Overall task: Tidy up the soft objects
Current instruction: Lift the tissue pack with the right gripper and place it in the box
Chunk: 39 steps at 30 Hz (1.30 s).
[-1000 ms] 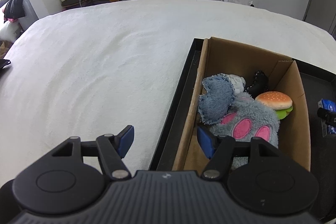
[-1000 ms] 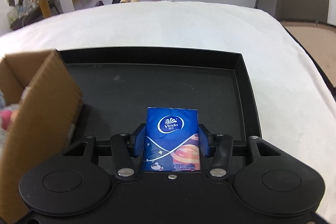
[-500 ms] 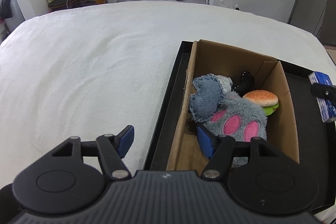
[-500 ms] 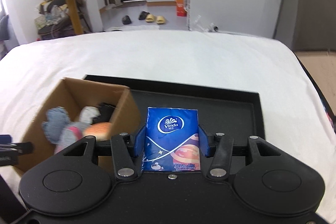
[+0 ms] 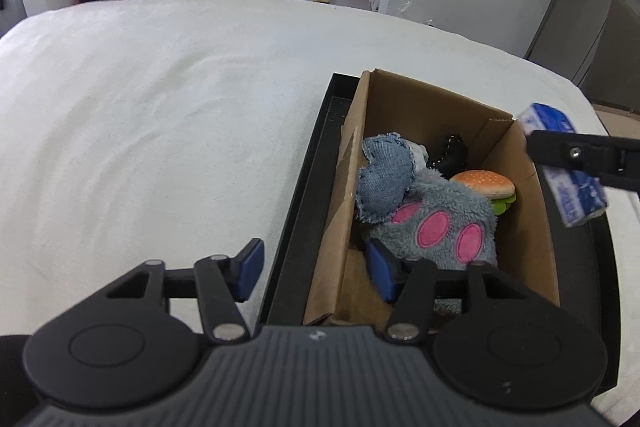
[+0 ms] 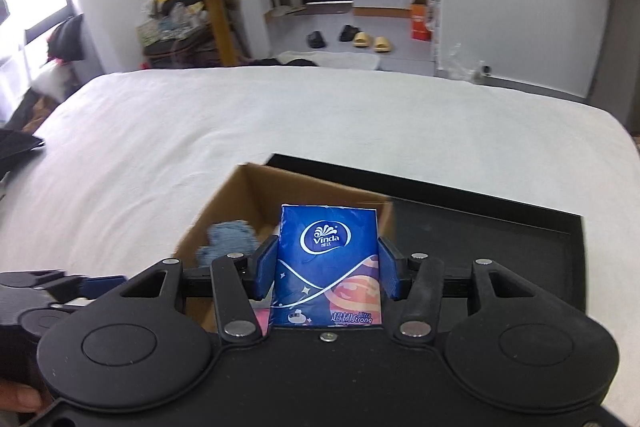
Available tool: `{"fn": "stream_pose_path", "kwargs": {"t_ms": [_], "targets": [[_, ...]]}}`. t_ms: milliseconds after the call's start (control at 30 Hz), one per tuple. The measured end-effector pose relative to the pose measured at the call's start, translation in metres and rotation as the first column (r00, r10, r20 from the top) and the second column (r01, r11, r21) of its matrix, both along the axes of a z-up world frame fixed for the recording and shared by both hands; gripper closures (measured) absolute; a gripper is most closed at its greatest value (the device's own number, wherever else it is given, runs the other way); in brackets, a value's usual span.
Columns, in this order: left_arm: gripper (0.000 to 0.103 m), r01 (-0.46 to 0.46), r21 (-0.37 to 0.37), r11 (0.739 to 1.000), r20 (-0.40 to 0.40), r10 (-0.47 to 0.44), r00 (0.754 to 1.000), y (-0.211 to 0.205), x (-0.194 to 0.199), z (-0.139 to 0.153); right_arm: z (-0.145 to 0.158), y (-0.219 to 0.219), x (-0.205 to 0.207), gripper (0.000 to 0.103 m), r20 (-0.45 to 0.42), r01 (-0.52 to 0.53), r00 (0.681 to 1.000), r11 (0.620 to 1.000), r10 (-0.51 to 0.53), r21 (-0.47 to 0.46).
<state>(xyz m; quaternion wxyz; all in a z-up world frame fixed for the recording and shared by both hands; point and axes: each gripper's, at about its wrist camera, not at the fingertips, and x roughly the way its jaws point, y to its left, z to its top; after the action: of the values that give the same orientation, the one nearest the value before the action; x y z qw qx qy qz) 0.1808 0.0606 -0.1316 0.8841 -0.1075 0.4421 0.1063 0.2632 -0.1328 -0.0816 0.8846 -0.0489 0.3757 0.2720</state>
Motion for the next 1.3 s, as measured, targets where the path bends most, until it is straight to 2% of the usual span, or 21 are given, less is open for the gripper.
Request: {"fn": "stream_pose_path", "kwargs": {"t_ms": [67,133,200,367,500,600,833,933,1100,1167,1267,1300], "targets": [[0.062,0.011,-0.015,1.0,0.0,-0.011,1.0,0.001,0.0,-0.002,-0.001,0.008,-0.002,0.053,0.0,-0.03,1.0,1.0,0.03,-0.009],[0.081,0.019,-0.035,0.999,-0.004,-0.019,1.0,0.002,0.001,-0.005,-0.004,0.014,-0.004,0.053,-0.007,-0.054,0.999,0.998,0.054,-0.017],[0.093,0.033,-0.06,0.998,-0.004,-0.033,0.999,0.003,0.002,-0.007,-0.006,0.018,-0.006,0.053,-0.011,-0.076,0.997,0.997,0.076,-0.024],[0.092,0.029,-0.076,0.997,0.01,-0.029,1.0,0.006,0.002,-0.008,-0.007,0.025,-0.012,0.052,-0.005,-0.127,0.992,0.991,0.127,-0.046],[0.092,0.032,-0.103,0.994,0.007,-0.032,0.999,0.009,0.002,-0.008,-0.007,0.027,-0.011,0.051,-0.004,-0.123,0.992,0.99,0.123,-0.068],[0.091,0.038,-0.106,0.994,0.003,-0.038,0.999,0.009,0.002,-0.007,-0.008,0.025,-0.013,0.045,-0.001,-0.096,0.995,0.992,0.097,-0.083],[0.091,0.032,-0.107,0.994,0.004,-0.032,0.999,0.009,0.0,0.002,-0.005,0.006,-0.022,0.045,-0.004,-0.041,0.999,0.997,0.041,-0.058],[0.089,0.026,-0.1,0.995,0.011,-0.025,1.0,0.01,-0.006,0.009,-0.005,0.006,-0.026,0.045,0.007,-0.027,1.0,0.995,0.027,-0.092],[0.088,0.024,-0.072,0.997,0.011,-0.023,1.0,0.007,-0.016,0.021,0.002,-0.007,-0.035,0.044,-0.002,0.014,1.0,0.999,-0.014,-0.034],[0.086,0.028,-0.062,0.998,0.013,-0.027,1.0,0.004,-0.019,0.027,0.004,-0.014,-0.04,0.039,-0.009,0.036,0.999,0.999,-0.036,-0.019],[0.076,0.038,-0.043,0.998,0.023,-0.037,0.999,-0.003,-0.024,0.039,0.008,-0.025,-0.049,0.034,-0.019,0.072,0.997,0.997,-0.072,0.002],[0.069,0.043,-0.034,0.999,0.028,-0.042,0.999,-0.006,-0.025,0.043,0.01,-0.028,-0.053,0.033,-0.02,0.086,0.996,0.996,-0.086,0.008]]}}
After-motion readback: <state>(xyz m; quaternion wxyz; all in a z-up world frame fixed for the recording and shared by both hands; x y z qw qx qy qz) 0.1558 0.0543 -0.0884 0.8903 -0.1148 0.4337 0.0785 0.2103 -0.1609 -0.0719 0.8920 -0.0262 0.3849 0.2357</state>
